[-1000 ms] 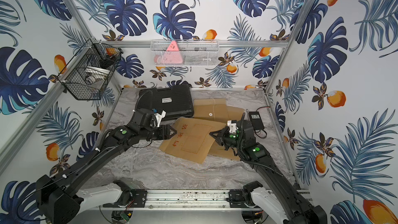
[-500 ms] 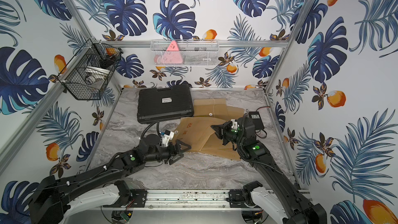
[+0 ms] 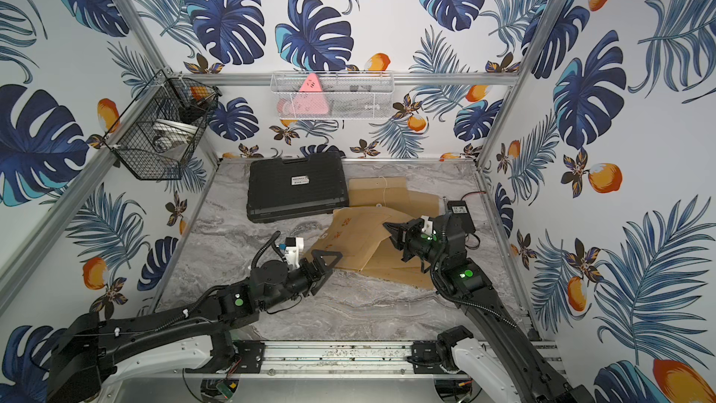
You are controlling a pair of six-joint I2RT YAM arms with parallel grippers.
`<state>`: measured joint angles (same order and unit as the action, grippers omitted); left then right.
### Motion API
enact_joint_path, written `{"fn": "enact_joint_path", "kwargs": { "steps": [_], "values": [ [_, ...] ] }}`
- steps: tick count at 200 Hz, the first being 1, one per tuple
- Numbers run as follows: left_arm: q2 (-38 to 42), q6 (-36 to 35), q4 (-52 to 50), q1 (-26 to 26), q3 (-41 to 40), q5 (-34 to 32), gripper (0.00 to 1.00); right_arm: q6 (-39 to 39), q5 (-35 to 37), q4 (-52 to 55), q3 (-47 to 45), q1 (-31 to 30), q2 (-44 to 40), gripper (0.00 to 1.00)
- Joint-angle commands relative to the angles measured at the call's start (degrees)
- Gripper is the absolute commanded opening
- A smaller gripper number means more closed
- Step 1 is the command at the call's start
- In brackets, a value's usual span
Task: Close the mouth of the file bag
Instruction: Pick up the file bag from the center of the board.
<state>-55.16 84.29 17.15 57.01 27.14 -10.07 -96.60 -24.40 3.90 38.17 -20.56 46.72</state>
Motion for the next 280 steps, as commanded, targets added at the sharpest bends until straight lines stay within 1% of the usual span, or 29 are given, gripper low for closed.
{"fn": "enact_joint_path", "kwargs": {
  "steps": [1, 13, 23, 33, 44, 52, 68, 81, 100, 120, 133, 142, 153, 174, 196, 212, 232, 252, 280],
  "values": [
    [1.3, 0.7, 2.7, 0.1, -0.5, -8.7, 0.99, -2.0, -1.2, -0.5, -0.7, -0.1, -1.7, 0.00],
    [2.5, -2.4, 2.8, 0.1, 0.3, -9.1, 0.99, -2.0, -1.2, -0.1, -1.3, -0.1, -2.4, 0.00],
    [3.7, -5.6, -1.8, 0.1, 2.8, -9.2, 0.99, -1.2, -1.3, 0.7, -0.8, 0.2, -2.7, 0.00],
    [4.1, -10.8, -6.8, 0.1, 6.2, -7.9, 0.98, 0.5, -1.1, 1.8, 0.7, 0.7, -2.5, 0.00],
    [4.4, -16.1, -14.6, 0.1, 10.6, -7.3, 0.98, 4.3, -1.7, 3.8, 3.6, 0.9, -0.7, 0.00],
    [4.1, -20.1, -20.3, 0.1, 13.9, -6.9, 0.97, 8.3, -1.5, 7.8, 6.8, 1.0, 1.0, 0.00],
    [4.1, -27.6, -29.5, 0.1, 19.3, -8.4, 0.96, 14.8, -0.3, 13.8, 12.2, 1.0, 3.7, 0.00],
    [3.4, -35.9, -34.7, 0.0, 23.8, -9.1, 0.95, 17.6, 1.2, 15.6, 15.4, 1.0, 4.8, 0.00],
    [-0.5, -50.8, -43.1, 0.0, 32.2, -9.3, 0.94, 20.1, 2.1, 16.4, 19.8, 1.0, 6.6, 0.00],
    [-4.6, -67.1, -51.6, 0.1, 40.5, -11.3, 0.95, 22.8, 3.1, 19.2, 25.5, 1.1, 9.6, 0.00],
    [-6.1, -75.5, -54.6, 0.0, 43.7, -10.9, 0.95, 23.6, 3.6, 19.9, 28.9, 1.1, 11.3, 0.00],
    [-6.7, -79.2, -55.9, 0.0, 44.9, -10.0, 0.95, 23.8, 3.5, 19.9, 30.4, 1.3, 12.4, 0.00],
    [-7.0, -82.3, -56.4, 0.0, 45.2, -6.7, 0.94, 24.1, 3.3, 20.0, 32.2, 1.4, 13.8, 0.00],
    [-8.5, -84.4, -57.2, 0.1, 43.9, 0.1, 0.92, 23.9, 3.0, 20.2, 35.0, 1.5, 16.2, 0.00],
    [-9.5, -85.2, -53.0, 0.2, 40.9, 1.9, 0.93, 23.4, 2.1, 20.2, 37.6, 1.5, 18.5, 0.00],
    [-10.1, -87.8, -47.9, 0.6, 39.5, -0.2, 0.93, 23.0, 1.4, 20.1, 39.1, 1.5, 19.8, 0.00],
    [-11.6, -93.5, -39.4, 1.9, 38.0, -6.2, 0.93, 22.3, 1.0, 20.5, 40.3, 1.4, 20.7, 0.00],
    [-14.8, -98.9, -31.6, 3.0, 37.6, -11.5, 0.91, 21.8, 0.2, 20.6, 41.2, 1.5, 21.7, 0.00],
    [-19.6, -105.9, -22.6, 3.1, 38.3, -17.3, 0.88, 21.5, -1.2, 20.8, 42.7, 1.5, 23.3, 0.00]
  ]
}}
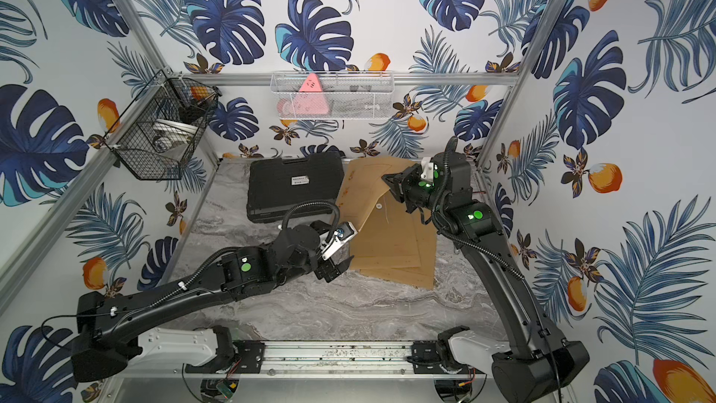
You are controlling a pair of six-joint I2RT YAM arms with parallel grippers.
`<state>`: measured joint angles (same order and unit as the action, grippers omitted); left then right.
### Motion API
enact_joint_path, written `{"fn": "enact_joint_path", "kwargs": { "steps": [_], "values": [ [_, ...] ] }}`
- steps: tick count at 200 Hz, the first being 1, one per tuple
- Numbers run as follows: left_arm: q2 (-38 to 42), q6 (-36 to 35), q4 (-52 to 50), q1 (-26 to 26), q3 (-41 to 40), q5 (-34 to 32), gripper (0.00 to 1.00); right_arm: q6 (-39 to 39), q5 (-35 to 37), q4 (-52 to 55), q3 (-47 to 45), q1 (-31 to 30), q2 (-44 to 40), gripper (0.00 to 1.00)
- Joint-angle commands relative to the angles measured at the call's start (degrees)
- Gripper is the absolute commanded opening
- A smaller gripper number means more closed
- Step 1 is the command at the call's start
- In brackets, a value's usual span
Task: Close the mouth of the file bag
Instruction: Pick up the file bag from the center of the board.
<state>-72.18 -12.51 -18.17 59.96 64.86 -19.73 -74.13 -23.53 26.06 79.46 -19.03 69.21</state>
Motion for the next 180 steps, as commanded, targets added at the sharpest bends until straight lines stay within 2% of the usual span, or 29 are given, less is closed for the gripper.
{"fn": "enact_joint_path", "kwargs": {
  "steps": [1, 21, 79, 92, 109, 132, 141, 144, 153, 162, 180],
  "values": [
    [-2.7, -9.4, 13.0, 0.2, 0.6, -7.9, 0.88, -1.0, -2.1, -1.3, 1.5, 0.0, 0.8, 0.00],
    [-5.9, -13.6, 16.9, 0.1, 2.8, -11.8, 0.85, -1.6, -2.8, -1.9, 1.9, 0.0, 1.4, 0.00],
    [-7.1, -22.4, 25.2, -1.1, 1.8, -11.3, 0.69, -2.8, -4.6, -3.0, 2.5, 0.7, 1.4, 0.00],
    [-6.2, -24.2, 26.8, -1.6, 0.4, -8.7, 0.58, -2.9, -4.8, -3.2, 2.7, 1.0, 1.3, 0.00],
    [-6.3, -26.0, 28.6, -1.7, 0.2, -6.9, 0.32, -2.8, -5.5, -3.7, 2.9, 1.3, 1.5, 0.00],
    [-7.7, -26.7, 27.1, -1.9, 3.0, -5.4, 0.10, -2.9, -8.0, -5.2, 2.7, 2.8, 2.2, 0.00],
    [-8.3, -26.5, 26.9, -1.9, 4.2, -5.9, 0.00, -3.1, -9.4, -6.4, 2.3, 4.4, 2.0, 0.07],
    [-8.5, -26.4, 26.7, -2.0, 4.7, -6.0, 0.00, -3.1, -9.6, -6.6, 2.1, 4.7, 1.8, 0.08],
    [-9.1, -25.6, 25.8, -2.3, 6.3, -6.5, 0.00, -3.1, -10.6, -6.9, 1.7, 6.7, 1.4, 0.22],
    [-9.7, -24.1, 25.0, -2.7, 8.2, -8.0, 0.00, -3.1, -11.7, -7.4, 0.9, 8.8, 0.8, 0.31],
    [-9.9, -19.1, 22.8, -3.8, 12.0, -10.3, 0.00, -3.5, -14.0, -8.8, -1.1, 13.3, -0.3, 0.52]
  ]
}}
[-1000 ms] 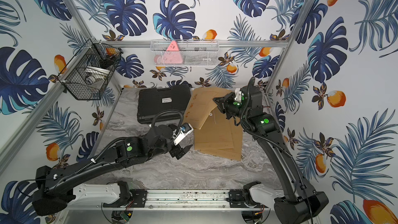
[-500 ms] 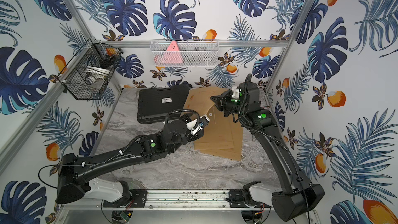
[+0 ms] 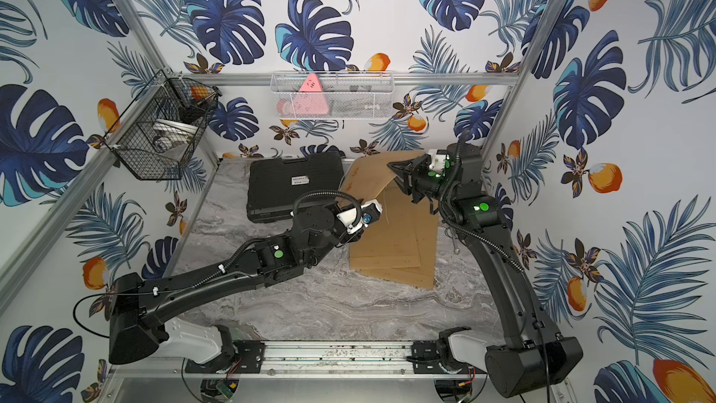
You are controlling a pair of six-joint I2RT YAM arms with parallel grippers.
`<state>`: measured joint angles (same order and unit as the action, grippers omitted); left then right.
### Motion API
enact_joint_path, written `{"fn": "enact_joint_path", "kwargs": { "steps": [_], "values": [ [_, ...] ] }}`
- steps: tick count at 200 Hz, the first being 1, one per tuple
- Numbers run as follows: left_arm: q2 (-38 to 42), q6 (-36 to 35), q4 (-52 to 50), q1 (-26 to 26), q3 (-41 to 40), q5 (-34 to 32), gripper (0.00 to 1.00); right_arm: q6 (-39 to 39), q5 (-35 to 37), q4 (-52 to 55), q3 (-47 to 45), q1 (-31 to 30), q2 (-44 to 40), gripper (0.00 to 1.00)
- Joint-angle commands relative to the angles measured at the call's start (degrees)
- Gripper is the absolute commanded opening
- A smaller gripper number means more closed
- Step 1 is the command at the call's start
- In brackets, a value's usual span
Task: Close the mouth of the file bag
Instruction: Pick up the file bag from the center of the board.
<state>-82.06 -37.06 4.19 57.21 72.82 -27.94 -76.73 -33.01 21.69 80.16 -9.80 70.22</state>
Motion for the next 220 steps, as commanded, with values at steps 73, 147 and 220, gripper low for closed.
{"fn": "enact_joint_path", "kwargs": {
  "steps": [73, 147, 220],
  "values": [
    [1.2, 32.5, 0.0, -5.4, 16.4, -8.0, 0.00, -8.9, 0.1, -20.8, -17.5, 2.5, -4.7, 0.86],
    [0.3, 35.0, -2.7, -6.8, 20.8, -6.5, 0.00, -7.6, 7.5, -20.2, -20.9, 2.9, -7.7, 0.96],
    [2.5, 46.8, -9.5, -11.1, 23.2, -6.9, 0.00, -3.2, 3.6, -14.8, -19.5, 8.6, -8.2, 0.95]
  ]
}}
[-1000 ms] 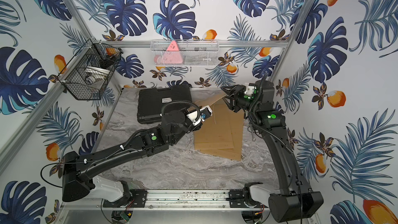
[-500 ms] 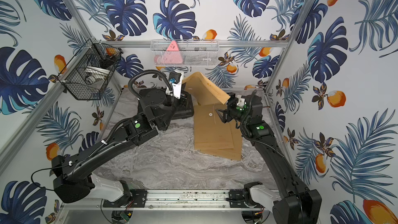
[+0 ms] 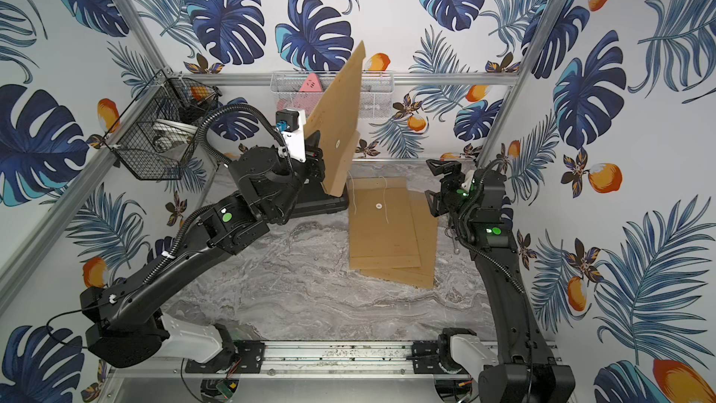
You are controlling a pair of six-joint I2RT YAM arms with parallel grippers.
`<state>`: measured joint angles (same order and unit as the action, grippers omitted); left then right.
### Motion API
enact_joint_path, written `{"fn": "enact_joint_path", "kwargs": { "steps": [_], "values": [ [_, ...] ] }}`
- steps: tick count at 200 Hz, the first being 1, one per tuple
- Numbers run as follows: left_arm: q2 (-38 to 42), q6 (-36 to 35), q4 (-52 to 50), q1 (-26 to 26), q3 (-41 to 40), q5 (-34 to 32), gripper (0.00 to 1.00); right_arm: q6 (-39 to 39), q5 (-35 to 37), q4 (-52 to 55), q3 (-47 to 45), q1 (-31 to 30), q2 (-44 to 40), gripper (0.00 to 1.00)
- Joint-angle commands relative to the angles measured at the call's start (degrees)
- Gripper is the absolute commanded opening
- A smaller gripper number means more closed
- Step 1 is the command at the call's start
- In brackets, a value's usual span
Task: Close the mouth of the file bag
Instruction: Pick up the file bag from the center of the board.
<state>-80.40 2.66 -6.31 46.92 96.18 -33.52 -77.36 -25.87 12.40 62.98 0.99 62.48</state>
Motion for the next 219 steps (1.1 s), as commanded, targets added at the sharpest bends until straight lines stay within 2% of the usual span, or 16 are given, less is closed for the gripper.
{"fn": "enact_joint_path", "kwargs": {
  "steps": [1, 40, 76, 101, 126, 147, 190, 219],
  "values": [
    [0.8, 7.5, 1.2, -0.9, -0.2, -1.3, 0.00, -3.0, -3.4, -6.2, -2.7, -2.7, -0.5, 0.94],
    [1.5, 18.4, 11.4, -1.6, -5.8, -0.1, 0.00, -11.3, 9.9, -24.9, -8.0, -23.5, -0.2, 0.96],
    [2.7, 20.8, 27.0, -1.5, -13.9, 2.8, 0.00, -22.0, 18.7, -42.1, -13.3, -32.9, 2.7, 0.97],
    [2.9, 23.1, 34.5, -1.6, -18.1, 2.9, 0.00, -23.6, 25.3, -48.5, -13.1, -37.9, 5.2, 0.97],
    [2.4, 24.8, 40.9, -0.7, -20.4, 2.9, 0.00, -24.6, 30.5, -52.6, -12.4, -41.2, 8.4, 0.96],
    [2.0, 22.8, 44.2, 2.0, -21.4, 0.8, 0.00, -24.1, 35.0, -55.3, -12.8, -41.7, 9.9, 0.95],
    [2.6, 22.8, 45.5, 4.7, -22.8, -1.3, 0.00, -17.6, 44.4, -58.8, -12.7, -41.3, 11.0, 0.91],
    [3.5, 22.8, 45.9, 5.8, -24.9, -1.8, 0.00, -16.3, 45.1, -58.2, -11.5, -39.5, 12.0, 0.82]
  ]
}}
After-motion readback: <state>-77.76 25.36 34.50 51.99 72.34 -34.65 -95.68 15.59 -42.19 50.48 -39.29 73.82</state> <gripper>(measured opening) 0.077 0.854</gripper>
